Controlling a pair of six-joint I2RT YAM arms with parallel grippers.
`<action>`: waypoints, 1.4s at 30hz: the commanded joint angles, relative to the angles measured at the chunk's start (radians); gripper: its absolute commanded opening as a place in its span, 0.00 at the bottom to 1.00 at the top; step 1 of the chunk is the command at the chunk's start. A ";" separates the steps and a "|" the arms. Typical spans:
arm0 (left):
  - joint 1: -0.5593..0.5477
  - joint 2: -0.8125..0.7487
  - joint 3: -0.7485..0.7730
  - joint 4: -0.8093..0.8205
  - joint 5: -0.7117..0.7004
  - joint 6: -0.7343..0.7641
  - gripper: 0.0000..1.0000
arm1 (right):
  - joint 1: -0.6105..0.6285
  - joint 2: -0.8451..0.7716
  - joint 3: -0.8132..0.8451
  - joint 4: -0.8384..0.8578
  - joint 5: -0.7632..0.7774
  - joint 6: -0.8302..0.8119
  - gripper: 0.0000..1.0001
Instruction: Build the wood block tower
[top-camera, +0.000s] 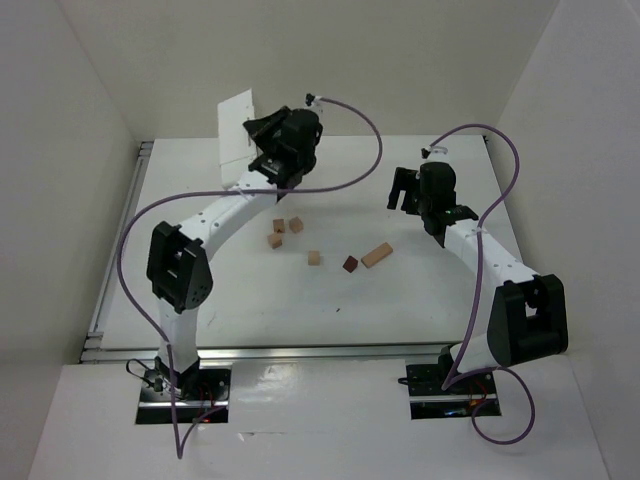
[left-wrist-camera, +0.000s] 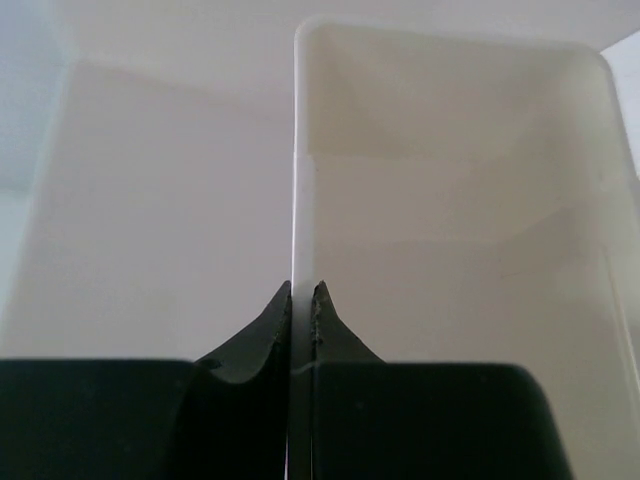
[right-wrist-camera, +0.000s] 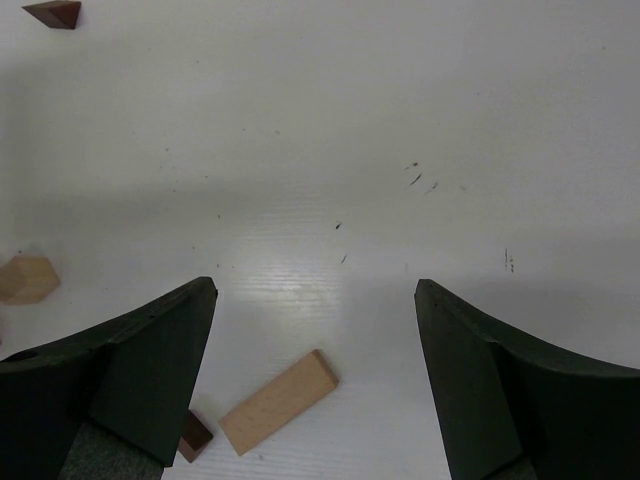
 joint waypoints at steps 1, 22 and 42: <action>0.045 -0.117 0.265 -0.885 0.427 -0.916 0.00 | 0.000 -0.031 0.017 0.038 -0.008 -0.013 0.88; 0.437 -0.422 -0.471 -0.398 0.996 -1.290 0.00 | 0.000 -0.005 -0.001 0.092 -0.053 -0.067 0.86; 0.583 -0.114 -0.370 -0.463 1.092 -1.259 0.11 | 0.000 0.010 -0.021 0.124 -0.046 -0.049 0.91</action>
